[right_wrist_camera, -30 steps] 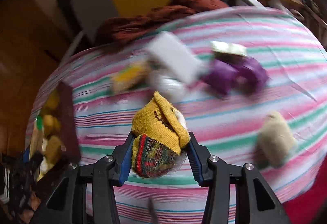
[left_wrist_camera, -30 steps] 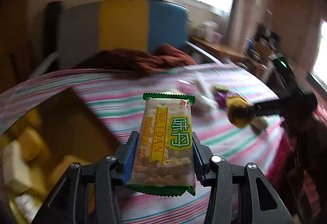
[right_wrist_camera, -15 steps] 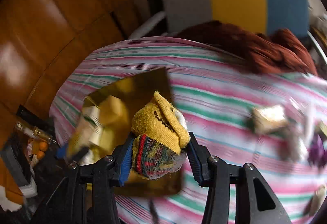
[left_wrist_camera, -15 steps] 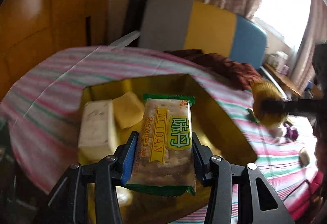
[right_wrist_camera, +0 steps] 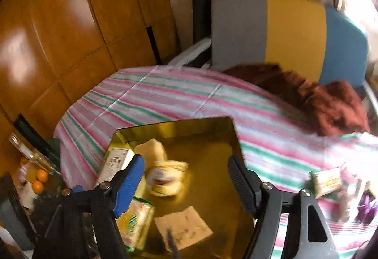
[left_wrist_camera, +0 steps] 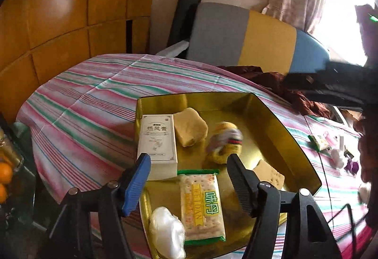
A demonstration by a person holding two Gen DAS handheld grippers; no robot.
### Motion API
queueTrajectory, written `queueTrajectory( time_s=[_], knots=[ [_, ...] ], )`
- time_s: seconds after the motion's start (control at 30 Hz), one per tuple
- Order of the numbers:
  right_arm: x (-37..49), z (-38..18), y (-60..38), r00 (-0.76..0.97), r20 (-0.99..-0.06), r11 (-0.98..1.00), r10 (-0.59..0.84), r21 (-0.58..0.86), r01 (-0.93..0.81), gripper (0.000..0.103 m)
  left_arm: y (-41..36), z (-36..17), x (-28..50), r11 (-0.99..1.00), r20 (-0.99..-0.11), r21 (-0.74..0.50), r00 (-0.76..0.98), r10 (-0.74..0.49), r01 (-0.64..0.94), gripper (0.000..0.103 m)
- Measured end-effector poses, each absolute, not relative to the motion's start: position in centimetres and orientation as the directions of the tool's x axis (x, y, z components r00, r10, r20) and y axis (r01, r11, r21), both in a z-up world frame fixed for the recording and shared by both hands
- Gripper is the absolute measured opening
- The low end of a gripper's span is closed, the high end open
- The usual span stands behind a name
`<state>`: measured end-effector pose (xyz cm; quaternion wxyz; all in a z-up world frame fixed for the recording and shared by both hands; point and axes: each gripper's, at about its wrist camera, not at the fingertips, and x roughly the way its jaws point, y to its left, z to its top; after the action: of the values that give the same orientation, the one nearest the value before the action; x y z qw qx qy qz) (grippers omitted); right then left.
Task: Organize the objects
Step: 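Lower the cracker pack into the tray with the left tool while the right tool places the glove there, then open both tools and withdraw them from the tray toward the remaining items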
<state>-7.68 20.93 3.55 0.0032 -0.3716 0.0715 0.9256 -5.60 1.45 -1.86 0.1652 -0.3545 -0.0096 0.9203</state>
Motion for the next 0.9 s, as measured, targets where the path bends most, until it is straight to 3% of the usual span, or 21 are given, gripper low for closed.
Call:
queueTrajectory(
  time_s=[0.17, 0.3, 0.53, 0.9],
  knots=[
    [-4.7, 3.8, 19.6, -0.783, -0.617, -0.996, 0.078, -0.008, -0.093, 0.081, 1.4, -1.0, -4.8, -0.953, -0.625, -0.106, -0.726, 0.287, -0.285, 0.073],
    [-4.3, 2.1, 19.6, -0.726, -0.687, -0.996, 0.035, 0.032, -0.078, 0.08, 1.8, -0.3, -4.0, -0.951, -0.607, -0.079, -0.743, 0.283, -0.298, 0.077],
    [-2.9, 0.1, 20.3, -0.708, -0.704, -0.991, 0.065, 0.037, -0.127, 0.073, 2.4, -0.1, -3.2, -0.947, -0.604, -0.054, -0.745, 0.283, -0.316, 0.079],
    [-0.9, -1.3, 21.3, -0.692, -0.721, -0.99, 0.042, 0.061, -0.124, 0.073, 3.4, -0.2, -2.5, -0.936, -0.621, -0.057, -0.722, 0.306, -0.347, 0.08]
  ],
)
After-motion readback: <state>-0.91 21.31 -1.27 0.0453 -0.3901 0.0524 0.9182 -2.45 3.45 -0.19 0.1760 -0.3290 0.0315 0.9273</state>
